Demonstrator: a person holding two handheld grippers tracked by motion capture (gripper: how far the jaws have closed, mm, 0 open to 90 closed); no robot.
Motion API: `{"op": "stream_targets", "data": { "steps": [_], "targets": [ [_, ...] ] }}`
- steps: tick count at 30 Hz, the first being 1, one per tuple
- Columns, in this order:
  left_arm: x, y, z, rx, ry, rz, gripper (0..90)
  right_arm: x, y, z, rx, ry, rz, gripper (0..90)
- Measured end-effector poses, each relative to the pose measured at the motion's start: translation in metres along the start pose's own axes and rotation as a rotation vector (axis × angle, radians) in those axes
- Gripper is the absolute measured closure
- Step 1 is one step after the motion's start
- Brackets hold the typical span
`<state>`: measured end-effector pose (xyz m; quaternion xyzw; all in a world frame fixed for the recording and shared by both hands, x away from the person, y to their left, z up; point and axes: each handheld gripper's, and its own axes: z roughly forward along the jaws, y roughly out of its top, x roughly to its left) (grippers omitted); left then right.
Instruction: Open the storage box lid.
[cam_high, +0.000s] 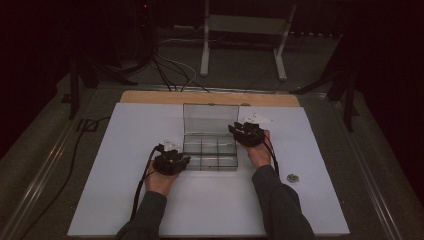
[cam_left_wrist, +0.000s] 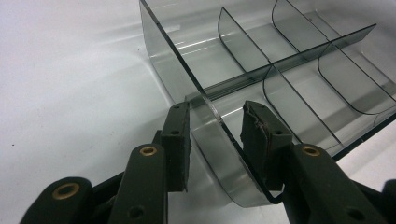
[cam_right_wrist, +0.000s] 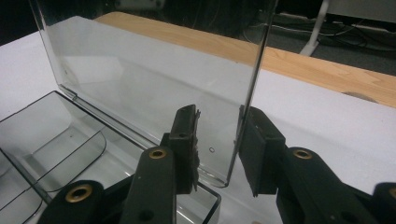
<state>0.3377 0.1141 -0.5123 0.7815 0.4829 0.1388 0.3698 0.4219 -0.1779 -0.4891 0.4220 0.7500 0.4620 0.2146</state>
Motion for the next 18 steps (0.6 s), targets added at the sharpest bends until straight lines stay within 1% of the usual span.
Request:
{"op": "stream_targets", "data": {
  "steps": [4, 7, 18],
  "targets": [
    [-0.0018, -0.0001, -0.0006, 0.004, 0.007, 0.0, 65.2, -0.0004, -0.0009, 0.0008, -0.004, 0.004, 0.023, 67.5],
    [-0.0028, -0.0003, -0.0007, 0.005, 0.009, 0.002, 65.2, -0.0002, -0.0005, 0.0007, -0.001, 0.002, 0.03, 67.4],
    [-0.0031, -0.0017, -0.0008, -0.005, 0.004, -0.002, 65.2, 0.0005, 0.0002, 0.0031, 0.013, -0.021, 0.067, 67.0]
  ]
}}
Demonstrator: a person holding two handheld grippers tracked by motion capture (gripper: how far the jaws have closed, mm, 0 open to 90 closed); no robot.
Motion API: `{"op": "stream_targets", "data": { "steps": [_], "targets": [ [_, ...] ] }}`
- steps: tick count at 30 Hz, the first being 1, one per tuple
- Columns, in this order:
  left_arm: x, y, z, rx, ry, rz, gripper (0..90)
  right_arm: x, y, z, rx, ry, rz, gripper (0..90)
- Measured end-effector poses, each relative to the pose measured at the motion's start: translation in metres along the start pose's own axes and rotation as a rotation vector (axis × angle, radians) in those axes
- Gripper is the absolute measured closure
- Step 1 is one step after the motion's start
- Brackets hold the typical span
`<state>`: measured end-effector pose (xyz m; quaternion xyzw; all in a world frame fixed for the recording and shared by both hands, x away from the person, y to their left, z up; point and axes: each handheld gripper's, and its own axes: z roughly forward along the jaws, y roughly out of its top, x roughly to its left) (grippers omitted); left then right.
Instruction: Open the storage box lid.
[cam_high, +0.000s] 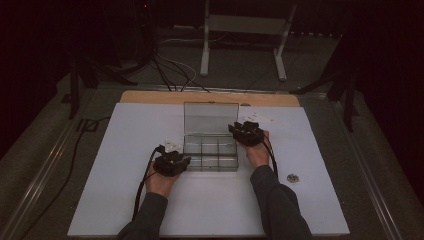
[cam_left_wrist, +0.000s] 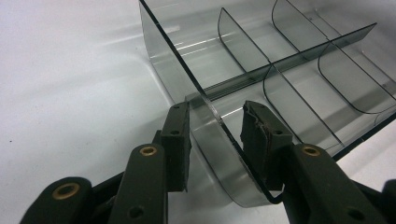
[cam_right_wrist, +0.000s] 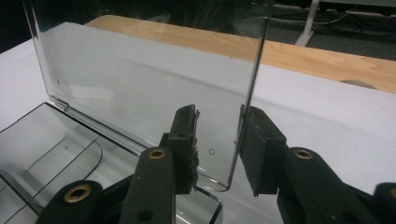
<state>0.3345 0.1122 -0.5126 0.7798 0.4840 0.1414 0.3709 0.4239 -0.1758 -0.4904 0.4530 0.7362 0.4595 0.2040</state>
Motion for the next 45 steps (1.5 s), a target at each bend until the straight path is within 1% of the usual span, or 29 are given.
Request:
{"op": "stream_targets", "data": {
  "steps": [12, 28, 38, 45],
  "targets": [
    [0.0, -0.001, -0.001, -0.002, -0.001, 0.004, 65.4, 0.0, 0.0, 0.003, 0.016, -0.013, 0.042, 66.7],
    [0.0, -0.001, -0.001, -0.004, -0.003, 0.001, 65.3, -0.001, -0.001, 0.007, 0.021, -0.022, 0.087, 65.4],
    [0.0, -0.001, -0.001, -0.003, -0.001, 0.002, 65.3, -0.002, -0.002, 0.009, 0.03, -0.022, 0.11, 64.3],
    [-0.001, -0.001, -0.001, 0.0, 0.006, 0.004, 65.4, -0.003, -0.003, 0.012, 0.04, -0.013, 0.14, 63.2]
  ]
}}
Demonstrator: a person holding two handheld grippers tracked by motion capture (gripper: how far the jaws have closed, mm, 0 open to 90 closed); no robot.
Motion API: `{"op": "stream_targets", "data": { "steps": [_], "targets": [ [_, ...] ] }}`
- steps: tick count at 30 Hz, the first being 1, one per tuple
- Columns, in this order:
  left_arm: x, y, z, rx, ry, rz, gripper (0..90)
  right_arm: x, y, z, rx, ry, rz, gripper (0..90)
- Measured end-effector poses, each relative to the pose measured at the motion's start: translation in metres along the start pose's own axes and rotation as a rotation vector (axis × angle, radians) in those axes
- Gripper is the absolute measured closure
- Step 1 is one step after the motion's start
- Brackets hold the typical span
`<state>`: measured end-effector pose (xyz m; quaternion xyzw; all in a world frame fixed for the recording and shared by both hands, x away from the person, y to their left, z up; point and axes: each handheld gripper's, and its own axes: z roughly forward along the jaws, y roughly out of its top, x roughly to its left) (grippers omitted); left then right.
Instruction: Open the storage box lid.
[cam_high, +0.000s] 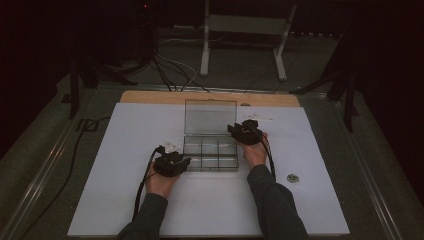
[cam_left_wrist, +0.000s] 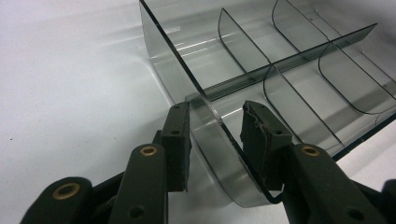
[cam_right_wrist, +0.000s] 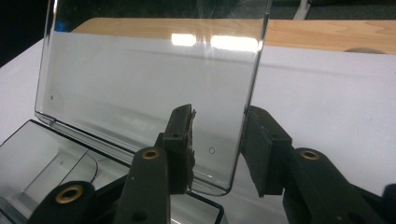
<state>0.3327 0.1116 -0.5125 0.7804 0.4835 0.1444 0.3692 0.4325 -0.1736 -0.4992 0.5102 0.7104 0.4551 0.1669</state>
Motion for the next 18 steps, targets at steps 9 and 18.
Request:
{"op": "stream_targets", "data": {
  "steps": [9, 18],
  "targets": [
    [-0.0004, -0.0001, -0.0001, 0.001, 0.001, -0.001, 65.4, -0.0003, -0.001, 0.0014, 0.005, -0.003, 0.002, 61.9],
    [-0.0009, -0.0001, -0.0001, 0.001, 0.006, 0.001, 65.5, 0.0, -0.0016, 0.0027, 0.011, -0.009, 0.016, 60.8]
  ]
}}
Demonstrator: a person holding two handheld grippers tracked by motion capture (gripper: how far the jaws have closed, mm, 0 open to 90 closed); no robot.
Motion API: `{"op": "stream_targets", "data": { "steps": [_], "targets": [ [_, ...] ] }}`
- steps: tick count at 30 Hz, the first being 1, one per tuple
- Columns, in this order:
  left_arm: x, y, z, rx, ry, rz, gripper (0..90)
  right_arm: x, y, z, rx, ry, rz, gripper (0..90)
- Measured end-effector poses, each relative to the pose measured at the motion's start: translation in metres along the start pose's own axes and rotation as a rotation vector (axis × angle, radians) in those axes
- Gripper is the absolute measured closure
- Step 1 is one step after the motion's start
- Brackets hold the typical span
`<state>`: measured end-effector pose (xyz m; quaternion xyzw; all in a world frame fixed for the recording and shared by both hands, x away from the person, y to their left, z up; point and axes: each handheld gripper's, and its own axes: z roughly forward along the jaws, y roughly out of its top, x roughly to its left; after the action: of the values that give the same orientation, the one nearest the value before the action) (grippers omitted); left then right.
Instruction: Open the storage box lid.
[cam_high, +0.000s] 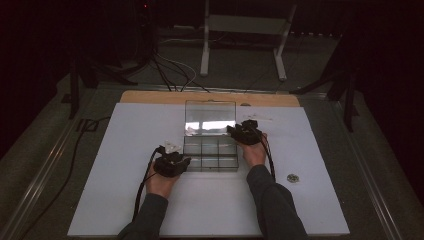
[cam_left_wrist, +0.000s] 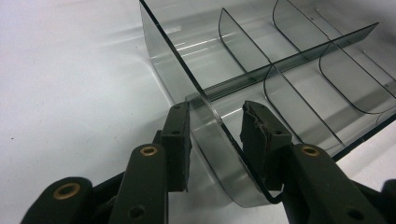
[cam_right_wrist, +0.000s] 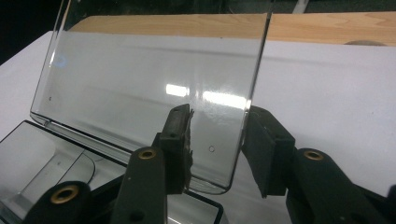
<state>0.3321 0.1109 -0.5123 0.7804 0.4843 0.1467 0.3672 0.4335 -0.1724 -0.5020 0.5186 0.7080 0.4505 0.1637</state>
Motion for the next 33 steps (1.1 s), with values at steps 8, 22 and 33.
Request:
{"op": "stream_targets", "data": {
  "steps": [8, 22, 33],
  "targets": [
    [0.0001, -0.0004, 0.0, -0.002, -0.001, -0.001, 65.5, 0.0002, -0.0017, 0.0012, 0.006, -0.01, 0.017, 58.9],
    [-0.0008, -0.0004, -0.0003, -0.002, 0.002, -0.004, 65.5, 0.0007, -0.0078, 0.0056, 0.037, -0.036, 0.003, 59.5],
    [0.0005, -0.0006, 0.0, -0.002, -0.011, -0.008, 64.9, 0.0008, -0.0075, 0.0052, 0.036, -0.044, -0.005, 57.2]
  ]
}}
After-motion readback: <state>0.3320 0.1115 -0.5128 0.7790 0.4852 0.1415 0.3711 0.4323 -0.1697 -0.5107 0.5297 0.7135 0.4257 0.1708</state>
